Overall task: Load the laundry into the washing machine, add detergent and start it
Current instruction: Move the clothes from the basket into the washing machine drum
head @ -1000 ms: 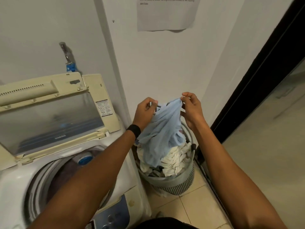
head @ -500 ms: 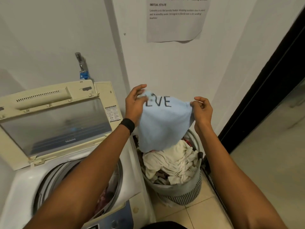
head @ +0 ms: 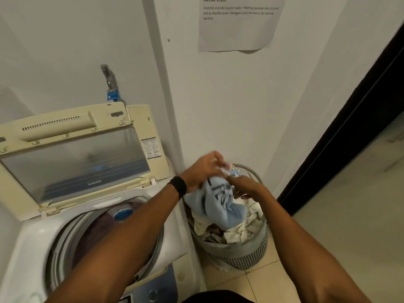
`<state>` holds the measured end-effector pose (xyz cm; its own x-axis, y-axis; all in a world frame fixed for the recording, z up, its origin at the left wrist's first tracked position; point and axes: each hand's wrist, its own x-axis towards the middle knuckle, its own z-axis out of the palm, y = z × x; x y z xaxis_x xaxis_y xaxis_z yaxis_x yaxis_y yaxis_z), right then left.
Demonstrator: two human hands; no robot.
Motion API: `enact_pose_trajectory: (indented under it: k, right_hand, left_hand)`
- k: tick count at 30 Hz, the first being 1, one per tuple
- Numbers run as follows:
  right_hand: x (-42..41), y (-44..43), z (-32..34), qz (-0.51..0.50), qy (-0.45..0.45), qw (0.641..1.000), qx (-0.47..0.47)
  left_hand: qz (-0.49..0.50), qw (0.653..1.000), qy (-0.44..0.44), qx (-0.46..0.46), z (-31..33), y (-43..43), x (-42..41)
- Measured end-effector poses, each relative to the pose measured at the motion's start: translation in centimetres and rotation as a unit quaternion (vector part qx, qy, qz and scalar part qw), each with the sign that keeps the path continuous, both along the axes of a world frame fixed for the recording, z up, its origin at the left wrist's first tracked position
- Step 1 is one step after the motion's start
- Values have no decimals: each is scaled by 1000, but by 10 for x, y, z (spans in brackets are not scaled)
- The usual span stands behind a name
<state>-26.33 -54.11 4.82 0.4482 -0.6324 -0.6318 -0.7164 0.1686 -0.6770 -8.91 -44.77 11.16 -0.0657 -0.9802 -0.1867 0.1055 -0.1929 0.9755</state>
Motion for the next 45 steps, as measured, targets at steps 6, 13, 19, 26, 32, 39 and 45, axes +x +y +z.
enact_pose_trajectory:
  k: [6, 13, 19, 26, 32, 39, 45]
  right_hand:
    - [-4, -11, -26, -145, -99, 984, -22]
    - [13, 6, -57, -78, -68, 988, -113]
    - [22, -4, -23, -124, -212, 956, -164]
    - [26, -14, 24, -289, -257, 878, -281]
    - [21, -16, 57, -213, -304, 876, -309]
    - [21, -24, 92, -194, -303, 868, -344]
    - [23, -30, 111, -147, -284, 887, -334]
  left_hand:
    - [-110, 946, -259, 159, -55, 22, 24]
    - [1, 918, -387, 87, -86, 16, 34]
    - [33, 918, -396, 6, -85, 7, 33]
    - [234, 926, -281, -92, -20, -29, 22]
    - [256, 913, -267, -172, 23, -50, 31]
    - [255, 879, -336, -222, 50, -46, 55]
    - [280, 870, -316, -255, 80, -38, 58]
